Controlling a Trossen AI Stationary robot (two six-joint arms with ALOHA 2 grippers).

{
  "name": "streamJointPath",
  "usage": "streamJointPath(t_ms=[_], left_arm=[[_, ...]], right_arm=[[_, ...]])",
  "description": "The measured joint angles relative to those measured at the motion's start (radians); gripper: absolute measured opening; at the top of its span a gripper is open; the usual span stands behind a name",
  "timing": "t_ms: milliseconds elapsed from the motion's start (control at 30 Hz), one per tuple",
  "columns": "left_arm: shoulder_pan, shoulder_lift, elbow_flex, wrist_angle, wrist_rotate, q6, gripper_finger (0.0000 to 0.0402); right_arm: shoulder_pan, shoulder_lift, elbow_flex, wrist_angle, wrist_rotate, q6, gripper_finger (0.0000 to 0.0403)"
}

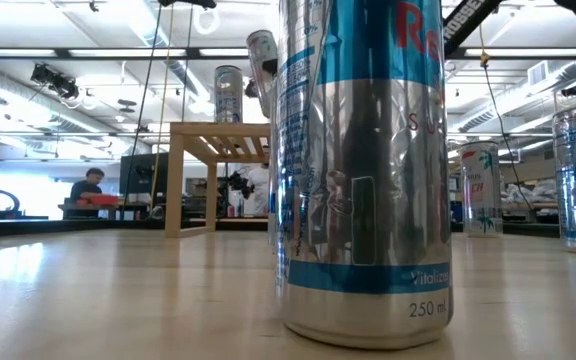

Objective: Place canned beverage on shelf
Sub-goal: Put the white-pink soda can on the shelf aligned with the other white-pink soda can

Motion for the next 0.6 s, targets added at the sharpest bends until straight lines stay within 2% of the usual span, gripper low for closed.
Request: streamJointPath(t_ms=[233,467,600], left_arm=[[0.002,0.0,0.0,0.027,0.0,0.0,0.0393],[0.002,0.0,0.0,0.04,0.0,0.0,0.0393],[0.002,0.0,0.0,0.049,0.0,0.0,0.0393]], right_arm=[[-0.054,-0.002,-0.054,0.13,-0.074,-0.012,0.0248],[-0.068,0.001,-0.067,0.146,-0.161,-0.04,0.0248],[-0.067,0.009,-0.067,0.15,-0.171,-0.058,0.0248]])
